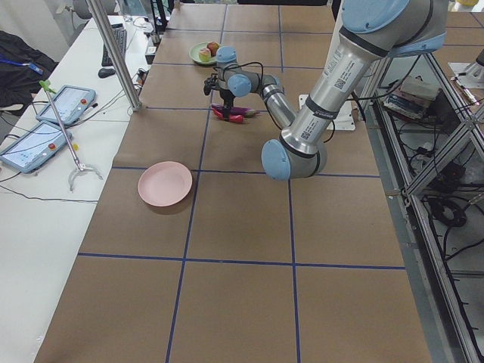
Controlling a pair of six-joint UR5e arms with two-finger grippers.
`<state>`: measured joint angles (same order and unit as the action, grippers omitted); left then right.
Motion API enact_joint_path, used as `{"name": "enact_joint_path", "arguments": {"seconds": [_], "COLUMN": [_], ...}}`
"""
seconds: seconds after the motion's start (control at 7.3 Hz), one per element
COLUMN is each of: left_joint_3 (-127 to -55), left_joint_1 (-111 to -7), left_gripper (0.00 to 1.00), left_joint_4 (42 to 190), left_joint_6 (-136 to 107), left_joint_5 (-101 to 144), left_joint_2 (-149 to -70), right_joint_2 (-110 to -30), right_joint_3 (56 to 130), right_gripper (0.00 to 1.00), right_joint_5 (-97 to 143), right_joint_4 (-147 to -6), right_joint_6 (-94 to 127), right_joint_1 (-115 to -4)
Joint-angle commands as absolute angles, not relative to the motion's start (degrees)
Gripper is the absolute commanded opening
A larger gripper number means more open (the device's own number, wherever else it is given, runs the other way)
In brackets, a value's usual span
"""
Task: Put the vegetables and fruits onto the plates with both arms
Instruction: 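Reach the left gripper to the purple eggplant and grasp it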
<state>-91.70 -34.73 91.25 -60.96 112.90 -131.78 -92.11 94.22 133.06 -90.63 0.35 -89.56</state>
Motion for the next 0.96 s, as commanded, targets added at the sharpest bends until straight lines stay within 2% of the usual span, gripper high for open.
{"name": "enact_joint_path", "arguments": {"seconds": [0.0,0.14,0.55,0.68,0.82], "left_joint_3": [-80.5,-78.2,-76.3,-76.2,-76.2], "left_joint_1": [-28.6,-26.9,-26.6,-26.6,-26.7], "left_gripper": [1.0,0.96,0.75,0.6,0.26], "left_joint_4": [91.6,91.9,91.9,91.9,91.5], "left_joint_6": [-69.5,-70.8,-70.8,-70.8,-70.9], "left_joint_5": [105.8,102.9,102.4,102.4,102.4], "left_joint_2": [-141.7,-143.1,-142.8,-142.8,-142.8], "right_joint_2": [-92.1,-92.1,-92.2,-92.2,-92.2], "right_joint_3": [94.2,94.2,94.2,94.2,94.2], "right_gripper": [1.0,1.0,1.0,1.0,1.0], "right_joint_5": [133.0,133.0,133.1,133.1,133.1], "right_joint_4": [-90.6,-90.6,-90.6,-90.6,-90.6], "right_joint_6": [0.3,0.3,0.4,0.4,0.3], "right_joint_1": [-89.6,-89.6,-89.6,-89.6,-89.6]}}
